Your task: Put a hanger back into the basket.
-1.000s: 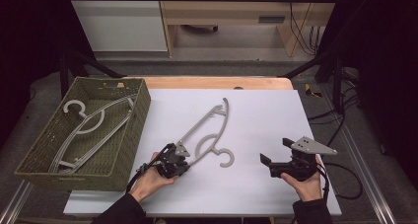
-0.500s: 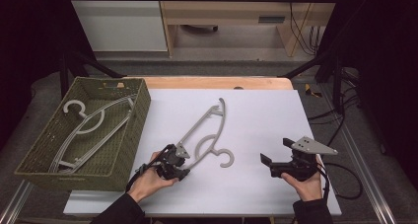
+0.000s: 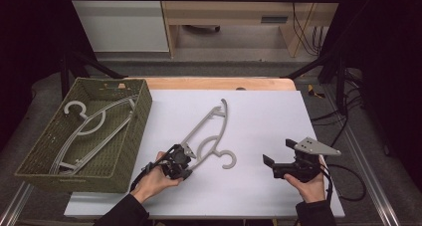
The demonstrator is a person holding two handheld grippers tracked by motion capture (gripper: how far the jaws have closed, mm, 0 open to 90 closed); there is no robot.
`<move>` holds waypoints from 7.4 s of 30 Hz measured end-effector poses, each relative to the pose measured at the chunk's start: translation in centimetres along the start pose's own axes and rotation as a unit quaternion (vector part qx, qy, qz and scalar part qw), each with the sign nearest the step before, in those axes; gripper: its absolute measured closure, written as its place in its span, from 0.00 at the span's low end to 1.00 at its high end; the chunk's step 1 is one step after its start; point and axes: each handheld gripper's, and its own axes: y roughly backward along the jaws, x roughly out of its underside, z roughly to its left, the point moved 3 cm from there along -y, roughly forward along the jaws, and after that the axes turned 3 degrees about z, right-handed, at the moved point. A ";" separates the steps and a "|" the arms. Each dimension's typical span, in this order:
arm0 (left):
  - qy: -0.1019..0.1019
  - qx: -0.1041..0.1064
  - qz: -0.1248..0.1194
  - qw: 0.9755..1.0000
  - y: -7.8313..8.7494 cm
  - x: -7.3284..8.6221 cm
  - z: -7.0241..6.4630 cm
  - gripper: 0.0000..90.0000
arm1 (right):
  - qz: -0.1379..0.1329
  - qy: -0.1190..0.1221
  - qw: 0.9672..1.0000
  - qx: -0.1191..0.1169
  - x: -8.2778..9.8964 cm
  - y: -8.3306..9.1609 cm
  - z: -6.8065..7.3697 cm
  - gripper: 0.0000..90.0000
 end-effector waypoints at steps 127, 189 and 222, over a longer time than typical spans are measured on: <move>0.065 -0.003 -0.136 0.989 19.9 14.8 12.6 0.92 | -0.017 -0.005 1.000 0.011 -0.1 1.2 -0.7 0.01; 0.083 0.005 -0.102 0.991 18.5 21.3 16.4 0.91 | -0.017 -0.001 1.000 0.010 -0.1 1.1 -0.6 0.01; 0.199 -0.032 -0.172 0.964 17.8 23.5 17.8 0.85 | -0.013 0.000 1.000 0.010 -0.1 0.9 -0.6 0.01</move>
